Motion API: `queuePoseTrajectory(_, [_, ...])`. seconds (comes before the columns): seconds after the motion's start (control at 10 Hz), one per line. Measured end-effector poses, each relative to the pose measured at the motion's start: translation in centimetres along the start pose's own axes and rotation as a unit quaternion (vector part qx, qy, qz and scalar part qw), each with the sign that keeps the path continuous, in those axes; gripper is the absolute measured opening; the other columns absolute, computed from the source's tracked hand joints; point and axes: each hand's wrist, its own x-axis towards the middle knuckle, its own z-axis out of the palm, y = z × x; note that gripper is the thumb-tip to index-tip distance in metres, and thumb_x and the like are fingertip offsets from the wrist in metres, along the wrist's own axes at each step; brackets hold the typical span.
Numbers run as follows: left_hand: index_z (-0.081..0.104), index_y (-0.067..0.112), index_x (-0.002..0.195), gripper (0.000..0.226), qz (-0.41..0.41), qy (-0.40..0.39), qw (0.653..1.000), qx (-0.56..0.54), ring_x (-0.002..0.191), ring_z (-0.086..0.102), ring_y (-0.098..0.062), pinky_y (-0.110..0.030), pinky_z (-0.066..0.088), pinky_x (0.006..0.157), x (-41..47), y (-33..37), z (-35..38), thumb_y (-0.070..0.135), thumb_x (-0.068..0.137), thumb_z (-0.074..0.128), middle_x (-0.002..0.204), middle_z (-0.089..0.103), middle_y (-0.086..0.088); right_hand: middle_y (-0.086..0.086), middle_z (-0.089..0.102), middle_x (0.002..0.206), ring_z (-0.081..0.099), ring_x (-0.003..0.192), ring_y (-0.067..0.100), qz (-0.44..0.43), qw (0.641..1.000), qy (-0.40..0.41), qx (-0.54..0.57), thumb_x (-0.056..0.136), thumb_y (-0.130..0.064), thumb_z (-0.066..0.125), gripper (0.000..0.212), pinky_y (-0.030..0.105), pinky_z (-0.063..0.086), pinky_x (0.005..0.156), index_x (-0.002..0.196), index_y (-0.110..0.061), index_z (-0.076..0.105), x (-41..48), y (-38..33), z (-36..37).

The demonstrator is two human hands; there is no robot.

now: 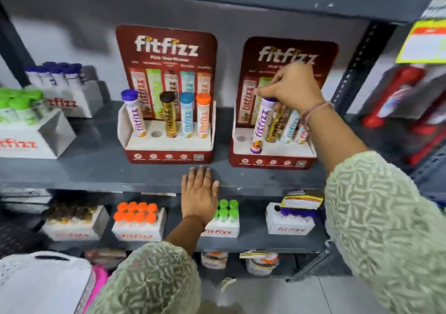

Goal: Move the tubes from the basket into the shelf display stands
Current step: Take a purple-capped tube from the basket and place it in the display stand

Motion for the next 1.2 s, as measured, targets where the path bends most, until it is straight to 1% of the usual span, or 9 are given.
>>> queuePoseTrajectory(0.1, [0.023, 0.01, 0.14, 0.084, -0.006, -0.01, 1.0, 0.027, 0.14, 0.01, -0.03, -0.044, 0.003, 0.113, 0.1, 0.1, 0.4, 0.05, 0.074, -0.01, 0.151, 0.023, -0.012, 0.024, 0.072, 0.074, 0.071, 0.063, 0.034, 0.021, 0.999, -0.046, 0.002, 0.064, -0.02, 0.075, 0.028, 0.046, 0.059, 0.061, 0.074, 0.005, 0.069, 0.9, 0.0, -0.1])
queuePoseTrajectory(0.2, [0.02, 0.009, 0.141, 0.084, -0.002, -0.016, 0.999, 0.041, 0.14, 0.008, -0.032, -0.046, 0.003, 0.114, 0.2, 0.0, 0.7, 0.051, 0.075, -0.009, 0.152, 0.021, -0.013, 0.019, 0.071, 0.081, 0.071, 0.065, 0.03, 0.029, 0.996, -0.084, -0.005, 0.067, -0.01, 0.073, 0.018, 0.041, 0.062, 0.063, 0.082, 0.002, 0.072, 1.6, -0.3, -0.2])
queuePoseTrajectory(0.3, [0.016, 0.01, 0.142, 0.086, 0.003, -0.03, 0.998, 0.052, 0.14, 0.005, -0.032, -0.046, 0.0, 0.114, 0.1, 0.0, 0.6, 0.052, 0.073, -0.011, 0.153, 0.016, -0.013, 0.017, 0.073, 0.09, 0.072, 0.073, 0.026, 0.04, 0.992, -0.118, -0.016, 0.067, -0.006, 0.075, 0.021, 0.038, 0.062, 0.062, 0.087, 0.0, 0.072, 2.1, -0.8, -0.1])
queuePoseTrajectory(0.4, [0.008, 0.013, 0.143, 0.084, 0.0, -0.052, 0.996, 0.07, 0.141, -0.002, -0.03, -0.043, -0.004, 0.114, 0.2, -0.1, 0.4, 0.052, 0.073, -0.015, 0.155, 0.008, -0.01, 0.015, 0.073, 0.095, 0.072, 0.08, 0.025, 0.052, 0.986, -0.158, -0.025, 0.068, -0.003, 0.076, 0.027, 0.039, 0.061, 0.076, 0.094, 0.001, 0.071, 2.2, -1.3, 0.4])
queuePoseTrajectory(0.5, [0.006, 0.013, 0.143, 0.07, -0.006, -0.066, 0.995, 0.069, 0.14, -0.005, -0.03, -0.043, -0.006, 0.113, 0.3, -0.1, 0.2, 0.047, 0.082, -0.001, 0.155, 0.004, -0.01, 0.018, 0.073, 0.1, 0.071, 0.083, 0.025, 0.041, 0.984, -0.17, -0.044, 0.068, -0.001, 0.075, 0.03, 0.039, 0.059, 0.083, 0.098, 0.002, 0.069, 2.3, -1.3, 1.0])
queuePoseTrajectory(0.7, [0.002, 0.015, 0.143, 0.069, -0.007, -0.085, 0.993, 0.079, 0.14, -0.009, -0.029, -0.042, -0.009, 0.113, 0.3, 0.1, -0.1, 0.045, 0.081, -0.001, 0.155, -0.001, -0.009, 0.014, 0.069, 0.109, 0.068, 0.086, 0.022, 0.017, 0.989, -0.14, -0.036, 0.069, 0.001, 0.075, 0.035, 0.033, 0.06, 0.079, 0.103, -0.004, 0.068, 2.9, -0.7, 1.8])
queuePoseTrajectory(0.8, [0.001, 0.015, 0.143, 0.066, -0.01, -0.09, 0.993, 0.081, 0.14, -0.01, -0.029, -0.042, -0.01, 0.112, 0.3, 0.1, -0.1, 0.045, 0.085, 0.0, 0.155, -0.002, -0.008, 0.011, 0.066, 0.118, 0.065, 0.1, 0.022, -0.007, 0.991, -0.126, -0.049, 0.071, -0.003, 0.074, 0.037, 0.035, 0.057, 0.089, 0.107, -0.007, 0.067, 2.9, -0.7, 2.2])
queuePoseTrajectory(0.9, [0.001, 0.014, 0.143, 0.054, -0.01, -0.093, 0.993, 0.078, 0.14, -0.01, -0.029, -0.043, -0.009, 0.113, 0.4, 0.1, -0.1, 0.04, 0.097, 0.013, 0.155, -0.003, -0.009, 0.009, 0.062, 0.125, 0.059, 0.109, 0.022, -0.023, 0.992, -0.113, -0.053, 0.072, -0.005, 0.074, 0.04, 0.037, 0.052, 0.097, 0.111, -0.008, 0.065, 2.8, -0.6, 2.7])
queuePoseTrajectory(1.2, [0.001, 0.014, 0.143, 0.054, -0.007, -0.086, 0.994, 0.063, 0.14, -0.01, -0.029, -0.042, -0.009, 0.113, 0.3, 0.2, -0.3, 0.038, 0.098, 0.017, 0.155, -0.002, -0.009, 0.011, 0.061, 0.127, 0.057, 0.115, 0.023, -0.04, 0.985, -0.142, -0.085, 0.074, -0.005, 0.073, 0.041, 0.036, 0.047, 0.103, 0.114, -0.006, 0.063, 2.3, -0.7, 3.2])
